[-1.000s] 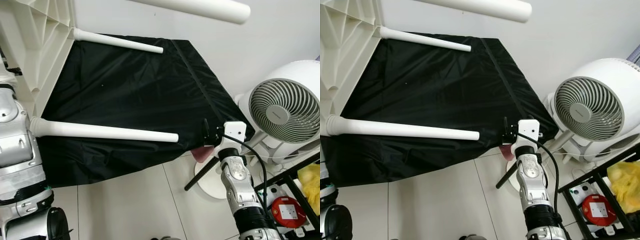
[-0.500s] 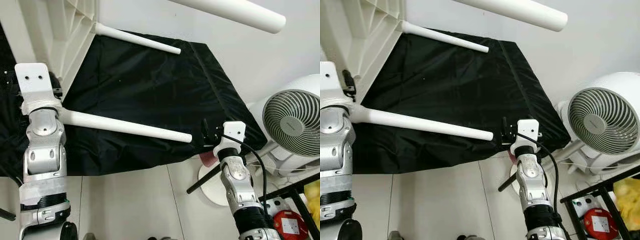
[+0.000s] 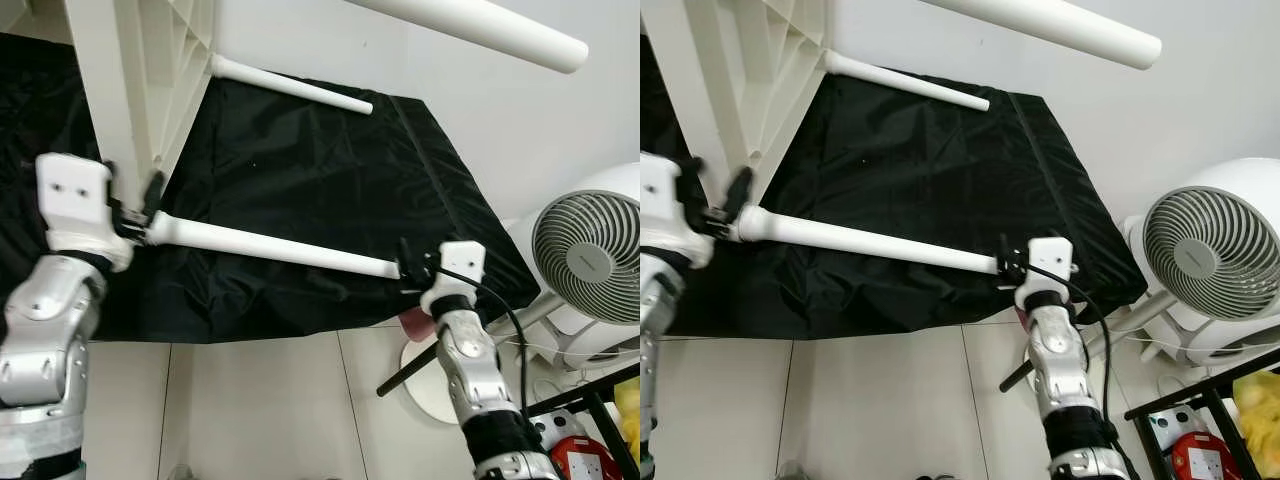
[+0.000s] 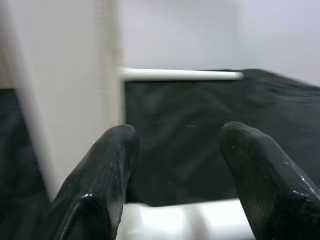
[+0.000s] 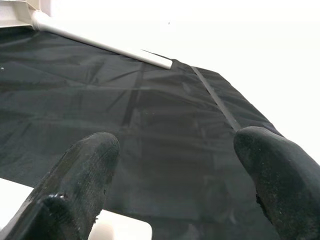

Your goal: Building children table

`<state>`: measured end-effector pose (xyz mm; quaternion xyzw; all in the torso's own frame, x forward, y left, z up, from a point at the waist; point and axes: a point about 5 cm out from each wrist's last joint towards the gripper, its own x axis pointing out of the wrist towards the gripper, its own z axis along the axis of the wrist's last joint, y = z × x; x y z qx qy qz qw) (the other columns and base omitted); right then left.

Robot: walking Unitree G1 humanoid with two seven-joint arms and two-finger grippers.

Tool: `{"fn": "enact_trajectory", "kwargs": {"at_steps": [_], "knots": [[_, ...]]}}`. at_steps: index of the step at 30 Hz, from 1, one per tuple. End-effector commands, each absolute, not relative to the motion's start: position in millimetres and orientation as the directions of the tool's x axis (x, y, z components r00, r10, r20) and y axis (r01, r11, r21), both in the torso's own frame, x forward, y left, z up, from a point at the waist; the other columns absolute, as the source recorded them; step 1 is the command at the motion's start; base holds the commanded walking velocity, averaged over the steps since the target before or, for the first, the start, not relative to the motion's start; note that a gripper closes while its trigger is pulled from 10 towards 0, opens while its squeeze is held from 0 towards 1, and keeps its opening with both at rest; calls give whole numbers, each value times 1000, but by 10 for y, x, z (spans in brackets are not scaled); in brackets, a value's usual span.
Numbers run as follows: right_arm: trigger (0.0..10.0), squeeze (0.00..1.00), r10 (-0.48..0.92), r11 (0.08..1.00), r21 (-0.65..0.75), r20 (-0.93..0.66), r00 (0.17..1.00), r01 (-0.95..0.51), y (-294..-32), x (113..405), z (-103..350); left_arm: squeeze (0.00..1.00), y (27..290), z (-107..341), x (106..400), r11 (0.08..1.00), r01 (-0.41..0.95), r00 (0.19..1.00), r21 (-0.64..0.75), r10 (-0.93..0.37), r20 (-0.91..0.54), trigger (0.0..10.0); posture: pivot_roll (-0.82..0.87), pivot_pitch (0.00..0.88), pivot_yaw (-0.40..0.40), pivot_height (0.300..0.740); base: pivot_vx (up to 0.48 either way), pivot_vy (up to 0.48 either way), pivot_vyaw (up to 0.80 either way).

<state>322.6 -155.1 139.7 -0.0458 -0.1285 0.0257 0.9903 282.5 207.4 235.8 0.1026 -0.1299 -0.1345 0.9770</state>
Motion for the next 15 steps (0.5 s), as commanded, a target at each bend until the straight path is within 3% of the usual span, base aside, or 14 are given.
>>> {"fn": "enact_trajectory", "kwargs": {"at_steps": [1,15], "knots": [[10000,0,42,995,-96,225,973,-20,-1625,3218,1330,0,1987,2365,2795,920,295,908,258,-355,225,10000,58,75,-200,740,0,0,0],[10000,0,32,996,-93,229,973,-11,-1638,3222,1326,0,1757,2040,2642,755,599,784,268,-620,-5,10000,50,76,-187,740,0,0,0]]}}
